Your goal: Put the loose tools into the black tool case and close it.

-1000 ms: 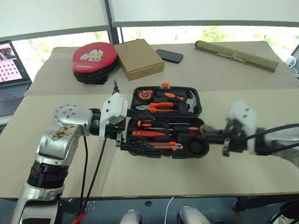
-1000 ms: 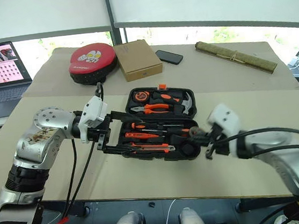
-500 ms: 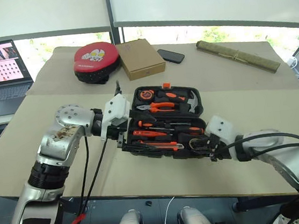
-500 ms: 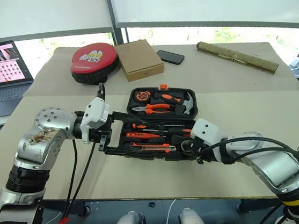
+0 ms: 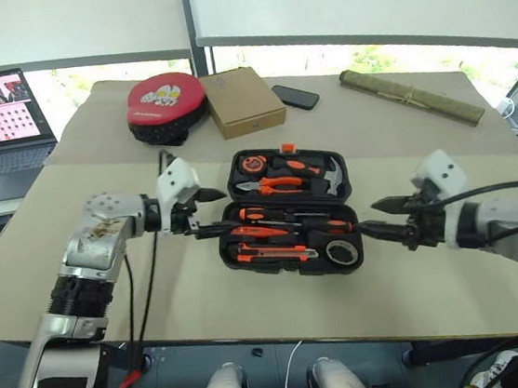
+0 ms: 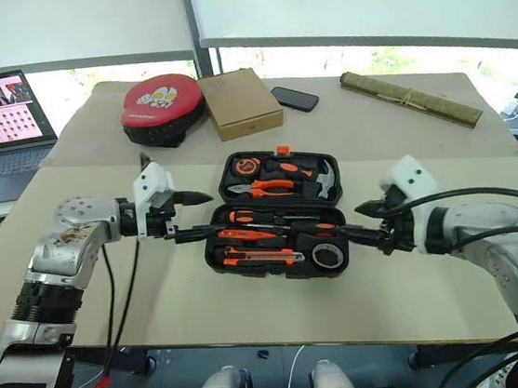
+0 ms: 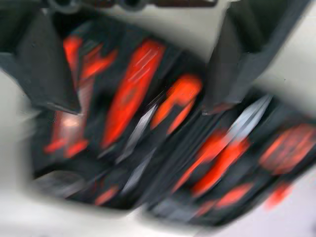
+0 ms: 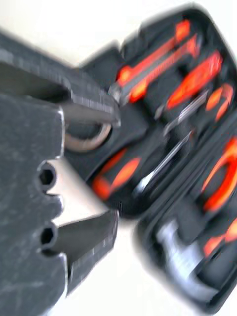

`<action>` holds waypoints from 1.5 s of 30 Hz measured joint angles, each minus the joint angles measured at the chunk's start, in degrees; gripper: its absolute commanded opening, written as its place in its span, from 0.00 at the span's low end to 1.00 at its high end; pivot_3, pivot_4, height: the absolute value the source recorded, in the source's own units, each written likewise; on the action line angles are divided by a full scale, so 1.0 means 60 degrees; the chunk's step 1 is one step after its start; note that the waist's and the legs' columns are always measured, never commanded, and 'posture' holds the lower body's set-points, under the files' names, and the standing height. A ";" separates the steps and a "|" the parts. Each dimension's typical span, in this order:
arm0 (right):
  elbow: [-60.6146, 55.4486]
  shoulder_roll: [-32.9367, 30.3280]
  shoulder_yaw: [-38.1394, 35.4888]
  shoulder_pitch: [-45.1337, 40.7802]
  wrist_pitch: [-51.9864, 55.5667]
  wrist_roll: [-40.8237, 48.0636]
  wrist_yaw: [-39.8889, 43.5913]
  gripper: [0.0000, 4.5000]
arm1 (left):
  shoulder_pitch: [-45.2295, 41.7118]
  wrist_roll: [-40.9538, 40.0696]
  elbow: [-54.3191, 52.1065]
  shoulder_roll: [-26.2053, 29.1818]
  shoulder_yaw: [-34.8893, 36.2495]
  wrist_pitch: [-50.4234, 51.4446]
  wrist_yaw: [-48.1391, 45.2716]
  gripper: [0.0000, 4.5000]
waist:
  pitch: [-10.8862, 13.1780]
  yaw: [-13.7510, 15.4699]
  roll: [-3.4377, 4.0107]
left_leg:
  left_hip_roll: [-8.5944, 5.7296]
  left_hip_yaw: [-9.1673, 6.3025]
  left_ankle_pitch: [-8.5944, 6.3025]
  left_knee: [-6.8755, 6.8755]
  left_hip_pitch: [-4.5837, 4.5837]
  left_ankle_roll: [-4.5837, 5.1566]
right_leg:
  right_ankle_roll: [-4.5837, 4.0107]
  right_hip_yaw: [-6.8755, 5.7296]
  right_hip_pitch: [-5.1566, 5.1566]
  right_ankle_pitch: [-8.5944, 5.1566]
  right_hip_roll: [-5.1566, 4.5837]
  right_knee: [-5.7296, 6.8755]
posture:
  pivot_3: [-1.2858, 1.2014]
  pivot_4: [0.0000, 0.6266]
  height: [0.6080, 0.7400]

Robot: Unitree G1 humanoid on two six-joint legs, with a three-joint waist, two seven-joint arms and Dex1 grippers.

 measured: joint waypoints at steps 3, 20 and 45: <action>0.1070 0.0003 0.0393 -0.0020 -0.0833 -0.0715 -0.0054 0.21 | -0.0023 0.0690 0.1159 0.0017 -0.0045 -0.0682 0.0372 0.30 | 0.0000 -0.0005 0.0000 | -0.0002 0.0002 0.0000 -0.0001 0.0000 0.0000 | 0.0000 0.0000 -0.0002 0.0000 0.0000 0.0001 | 0.52 0.24 1.00; 0.2648 0.0206 0.2739 -0.0916 -0.3230 -0.2859 0.1437 0.00 | 0.0387 0.1160 0.1035 -0.0750 -0.0333 -0.0959 -0.0488 0.02 | 0.0001 -0.0048 0.0001 | -0.0001 0.0004 -0.0001 -0.0011 -0.0018 -0.0002 | 0.0000 0.0001 -0.0023 0.0001 0.0000 0.0007 | 0.52 0.24 1.00; -0.0800 -0.0479 0.1044 0.3160 -0.3273 -0.2298 0.2315 0.00 | 0.2962 0.0568 -0.2522 0.0903 -0.0191 -0.0337 -0.1934 0.02 | 0.0000 -0.0034 0.0002 | 0.0005 0.0003 -0.0003 -0.0026 0.0001 -0.0005 | -0.0005 -0.0001 -0.0017 0.0000 -0.0002 0.0008 | 0.52 0.24 1.00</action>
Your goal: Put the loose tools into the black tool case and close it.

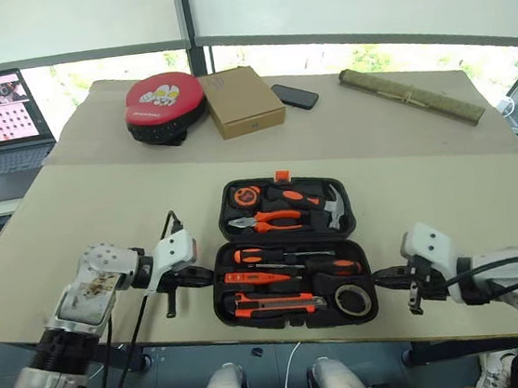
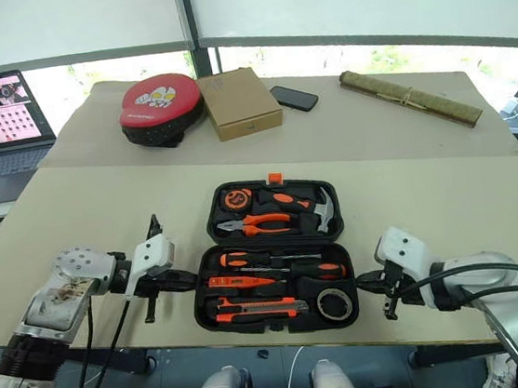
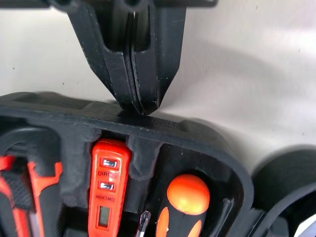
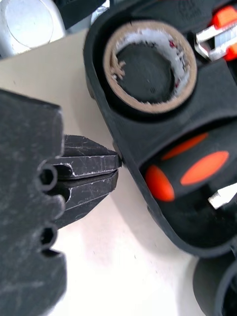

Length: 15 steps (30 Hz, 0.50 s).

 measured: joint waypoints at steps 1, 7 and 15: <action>0.0013 -0.0021 -0.0094 0.0088 -0.0009 -0.0001 -0.0002 0.06 | -0.0014 0.0007 0.0044 0.0086 0.0002 -0.0004 0.0042 0.07 | 0.0000 0.0002 0.0000 | 0.0000 0.0000 0.0000 0.0000 0.0000 0.0000 | 0.0000 0.0000 0.0000 0.0000 0.0000 0.0000 | 0.52 0.24 1.00; 0.1315 -0.0296 -0.1024 -0.0944 0.0686 0.0431 -0.0059 0.50 | -0.1745 -0.0350 0.1964 0.0188 0.0539 0.2197 0.0480 0.51 | 0.0004 -0.0001 -0.0006 | 0.0002 -0.0001 0.0012 0.0015 0.0008 -0.0004 | -0.0001 -0.0001 0.0007 0.0002 0.0009 0.0003 | 0.52 0.24 1.00; 0.3199 0.1662 -0.1288 -0.5050 0.4334 0.2282 -0.1658 0.99 | -0.4074 -0.2089 0.2558 -0.1311 0.1417 0.7376 0.1782 1.00 | 0.0009 -0.0090 -0.0014 | -0.0005 -0.0028 0.0007 0.0011 -0.0003 0.0001 | 0.0002 -0.0005 0.0005 0.0002 0.0010 0.0011 | 0.52 0.24 1.00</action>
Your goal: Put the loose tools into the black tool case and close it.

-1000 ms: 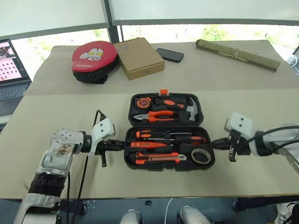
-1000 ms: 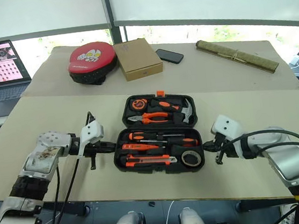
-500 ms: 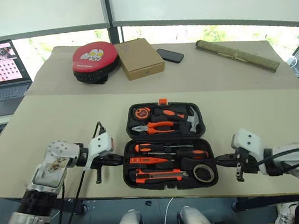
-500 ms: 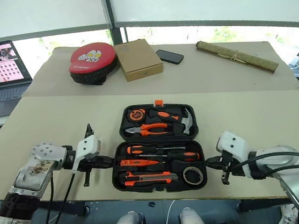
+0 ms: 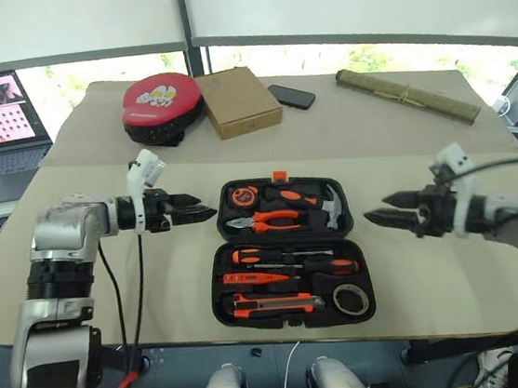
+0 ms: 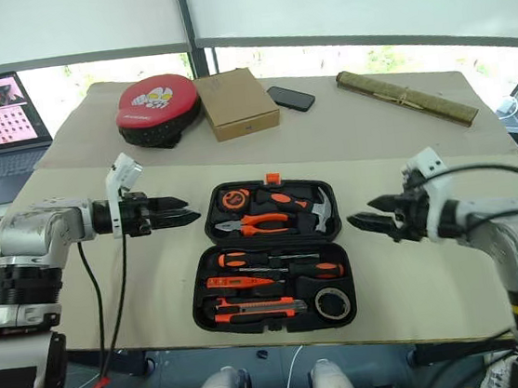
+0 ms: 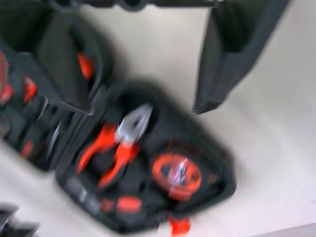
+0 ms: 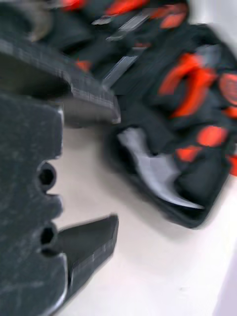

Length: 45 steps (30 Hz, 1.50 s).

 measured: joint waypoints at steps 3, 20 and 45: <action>0.0727 0.0519 0.0255 -0.0796 0.0859 0.0072 -0.0553 0.99 | -0.0229 -0.0065 0.0465 -0.0453 -0.0165 0.0822 0.0624 1.00 | 0.0001 0.0005 -0.0001 | -0.0002 0.0004 0.0001 -0.0001 -0.0009 -0.0001 | -0.0002 -0.0002 -0.0013 0.0001 0.0000 0.0008 | 0.52 0.24 1.00; 0.2445 0.1158 0.1181 -0.1558 0.0962 -0.0578 -0.1379 0.00 | -0.0976 0.0224 0.2697 -0.1139 -0.0027 0.0402 0.1646 0.01 | -0.0001 0.0012 0.0001 | -0.0014 0.0015 0.0014 0.0000 -0.0012 -0.0019 | -0.0004 0.0007 -0.0046 0.0003 -0.0010 0.0069 | 0.52 0.24 1.00; -0.1992 0.1211 0.0667 0.2995 -0.5489 -0.2749 -0.1574 0.00 | 0.3320 0.1589 -0.1768 -0.1610 0.0373 -0.8105 0.2428 0.01 | 0.0001 0.0088 0.0003 | -0.0022 0.0029 0.0029 0.0006 -0.0101 -0.0026 | -0.0003 0.0030 -0.0144 0.0008 -0.0020 0.0085 | 0.52 0.24 1.00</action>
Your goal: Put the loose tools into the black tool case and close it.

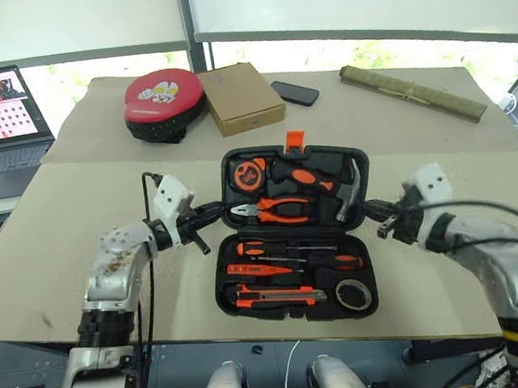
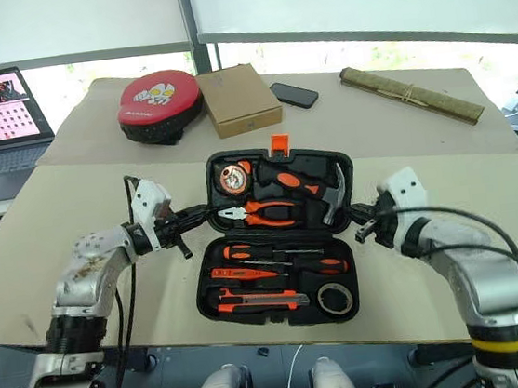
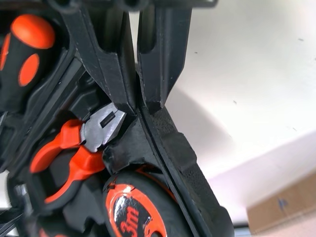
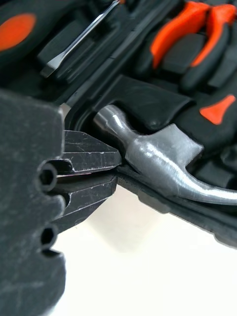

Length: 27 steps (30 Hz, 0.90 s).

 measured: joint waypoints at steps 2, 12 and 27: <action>0.0009 -0.0092 0.0141 0.0435 -0.1320 -0.0597 0.0031 0.00 | 0.0169 0.0307 0.0009 0.0012 -0.0066 -0.0812 0.0157 0.01 | 0.0000 0.0001 0.0000 | 0.0000 0.0000 0.0000 0.0000 0.0006 0.0000 | 0.0000 0.0000 0.0003 0.0000 0.0001 0.0003 | 0.52 0.24 1.00; 0.0455 -0.0897 0.0416 0.2319 -0.7120 -0.2940 0.0097 0.17 | 0.1424 0.0919 -0.0255 0.0269 -0.0064 -0.3286 0.0835 0.20 | -0.0004 -0.0073 0.0005 | 0.0015 0.0026 -0.0001 -0.0019 0.0096 -0.0001 | -0.0003 0.0019 0.0063 -0.0002 0.0008 0.0005 | 0.52 0.24 1.00; -0.3847 -0.2525 -0.2734 0.8270 -0.4725 0.1538 0.2596 0.60 | 0.2606 -0.0760 -0.1122 0.2641 0.1644 0.0027 0.0208 1.00 | -0.0006 0.0016 -0.0025 | 0.0066 0.0010 -0.0048 -0.0062 0.0275 -0.0090 | -0.0047 0.0001 0.0236 -0.0111 -0.0015 -0.0044 | 0.52 0.24 1.00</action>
